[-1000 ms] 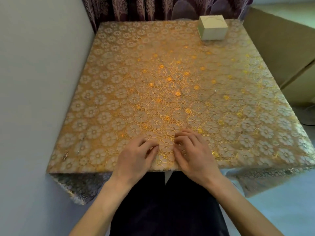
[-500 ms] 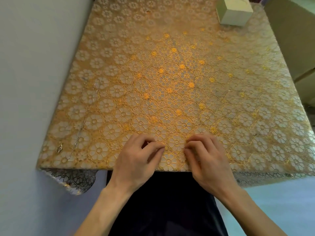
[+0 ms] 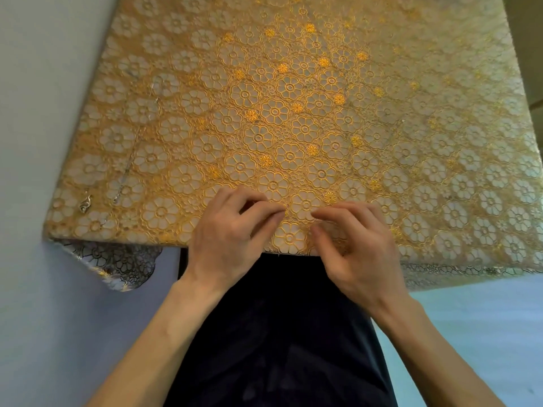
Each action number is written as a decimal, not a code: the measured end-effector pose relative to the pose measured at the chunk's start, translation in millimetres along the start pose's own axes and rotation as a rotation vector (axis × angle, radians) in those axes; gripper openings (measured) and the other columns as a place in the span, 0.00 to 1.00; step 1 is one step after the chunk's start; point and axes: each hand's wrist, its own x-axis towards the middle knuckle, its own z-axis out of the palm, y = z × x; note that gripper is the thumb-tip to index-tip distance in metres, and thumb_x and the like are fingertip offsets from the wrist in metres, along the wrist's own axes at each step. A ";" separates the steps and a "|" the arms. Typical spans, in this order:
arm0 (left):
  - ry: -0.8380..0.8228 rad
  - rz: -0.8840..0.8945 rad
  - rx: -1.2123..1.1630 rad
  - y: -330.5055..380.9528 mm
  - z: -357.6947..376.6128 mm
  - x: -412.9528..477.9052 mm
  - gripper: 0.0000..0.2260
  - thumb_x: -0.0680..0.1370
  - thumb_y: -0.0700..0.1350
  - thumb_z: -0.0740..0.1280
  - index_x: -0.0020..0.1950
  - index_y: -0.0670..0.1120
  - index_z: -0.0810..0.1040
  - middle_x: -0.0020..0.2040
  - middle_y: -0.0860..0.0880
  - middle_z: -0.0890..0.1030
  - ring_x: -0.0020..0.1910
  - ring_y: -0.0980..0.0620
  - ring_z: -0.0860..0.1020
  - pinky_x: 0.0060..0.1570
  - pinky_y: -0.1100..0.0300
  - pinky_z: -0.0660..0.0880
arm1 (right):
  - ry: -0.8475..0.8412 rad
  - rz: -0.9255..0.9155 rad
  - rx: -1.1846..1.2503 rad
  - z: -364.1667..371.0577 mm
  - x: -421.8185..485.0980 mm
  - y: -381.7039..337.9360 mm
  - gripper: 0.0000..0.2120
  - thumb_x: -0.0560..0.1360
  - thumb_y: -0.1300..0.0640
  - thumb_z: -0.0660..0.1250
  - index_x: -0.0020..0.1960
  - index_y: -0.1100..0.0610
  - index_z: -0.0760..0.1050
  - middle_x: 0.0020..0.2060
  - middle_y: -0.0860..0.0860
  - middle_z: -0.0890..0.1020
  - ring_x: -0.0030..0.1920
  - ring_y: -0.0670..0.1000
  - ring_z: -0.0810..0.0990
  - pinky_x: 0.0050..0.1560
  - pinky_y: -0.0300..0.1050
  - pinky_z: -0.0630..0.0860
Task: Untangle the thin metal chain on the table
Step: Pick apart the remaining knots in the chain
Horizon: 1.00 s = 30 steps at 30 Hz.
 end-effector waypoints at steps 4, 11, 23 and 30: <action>0.016 -0.049 -0.052 4.0 -1.7 0.0 0.06 0.79 0.48 0.72 0.52 0.48 0.86 0.48 0.50 0.82 0.48 0.47 0.77 0.48 0.55 0.75 | -0.043 0.006 -0.013 2.8 7.9 -2.6 0.06 0.74 0.53 0.73 0.49 0.52 0.84 0.41 0.47 0.82 0.45 0.51 0.76 0.50 0.50 0.74; 0.009 -0.127 -0.080 6.8 -3.6 2.3 0.06 0.79 0.48 0.72 0.53 0.49 0.86 0.48 0.50 0.82 0.47 0.50 0.77 0.45 0.56 0.75 | -0.091 0.006 0.040 12.0 12.9 4.0 0.03 0.75 0.52 0.72 0.46 0.51 0.82 0.40 0.46 0.80 0.43 0.53 0.78 0.46 0.57 0.74; -0.043 -0.333 -0.027 35.3 -12.3 6.8 0.05 0.74 0.48 0.74 0.49 0.50 0.83 0.47 0.52 0.77 0.50 0.50 0.75 0.51 0.60 0.72 | -0.029 0.021 0.157 14.8 9.6 8.2 0.01 0.74 0.55 0.74 0.45 0.51 0.85 0.40 0.46 0.82 0.43 0.50 0.78 0.46 0.60 0.73; -0.216 -0.688 -0.214 68.9 -20.9 -8.9 0.04 0.74 0.56 0.72 0.42 0.58 0.84 0.36 0.62 0.80 0.33 0.64 0.75 0.33 0.71 0.66 | -0.016 -0.005 0.143 10.2 -4.0 9.2 0.03 0.75 0.55 0.75 0.47 0.53 0.87 0.45 0.49 0.82 0.46 0.53 0.79 0.46 0.57 0.73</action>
